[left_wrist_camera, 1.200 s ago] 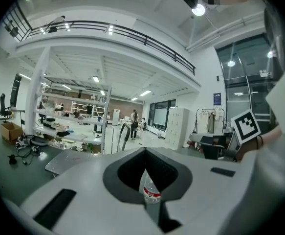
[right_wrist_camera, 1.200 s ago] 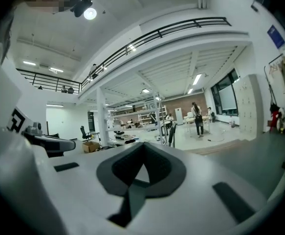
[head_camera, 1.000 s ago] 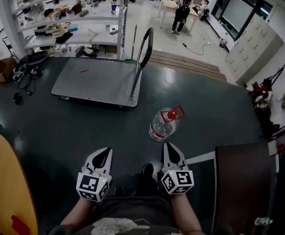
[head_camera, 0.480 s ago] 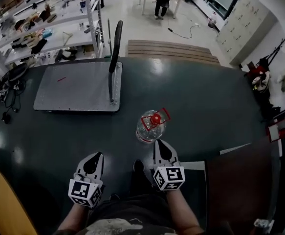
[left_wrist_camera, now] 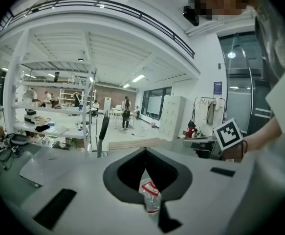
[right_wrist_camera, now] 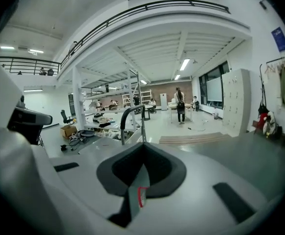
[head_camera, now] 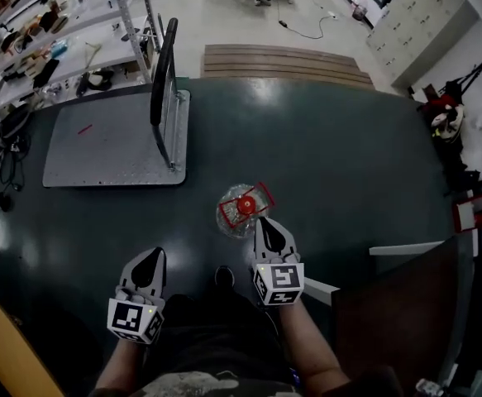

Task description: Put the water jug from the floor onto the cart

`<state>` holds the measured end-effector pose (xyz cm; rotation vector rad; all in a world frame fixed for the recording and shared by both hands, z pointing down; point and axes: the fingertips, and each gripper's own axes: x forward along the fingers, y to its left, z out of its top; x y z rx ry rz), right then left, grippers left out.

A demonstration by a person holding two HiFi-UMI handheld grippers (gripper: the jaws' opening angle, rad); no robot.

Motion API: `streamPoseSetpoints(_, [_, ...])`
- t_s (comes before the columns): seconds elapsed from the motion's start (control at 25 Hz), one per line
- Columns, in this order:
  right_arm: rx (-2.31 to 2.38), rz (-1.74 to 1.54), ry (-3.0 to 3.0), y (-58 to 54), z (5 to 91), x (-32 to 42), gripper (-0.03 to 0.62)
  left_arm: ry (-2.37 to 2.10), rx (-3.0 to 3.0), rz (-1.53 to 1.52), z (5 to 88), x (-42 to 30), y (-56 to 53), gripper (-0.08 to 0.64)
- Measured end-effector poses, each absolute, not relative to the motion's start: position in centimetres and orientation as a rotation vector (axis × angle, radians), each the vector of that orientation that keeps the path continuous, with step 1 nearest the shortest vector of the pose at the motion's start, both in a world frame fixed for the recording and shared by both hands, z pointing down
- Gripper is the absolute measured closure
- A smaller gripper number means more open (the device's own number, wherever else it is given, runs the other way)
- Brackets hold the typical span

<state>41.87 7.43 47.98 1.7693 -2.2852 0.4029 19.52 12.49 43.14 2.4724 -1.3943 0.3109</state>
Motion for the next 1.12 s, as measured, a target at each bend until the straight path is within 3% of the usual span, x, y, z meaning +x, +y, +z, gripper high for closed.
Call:
streamPoseSetpoints(0.48, [1.768,0.596,-2.08,2.3,58.1,37.6,0.598,-1.057,2.575,0.461,52.3,21.5,1.8,0.553])
streamPoseSetpoints(1.12, [1.386,0.749,-1.888,-1.0,76.2,32.6,0.488,-0.866,2.512,0.581,66.1,22.6,-5.1,0.553])
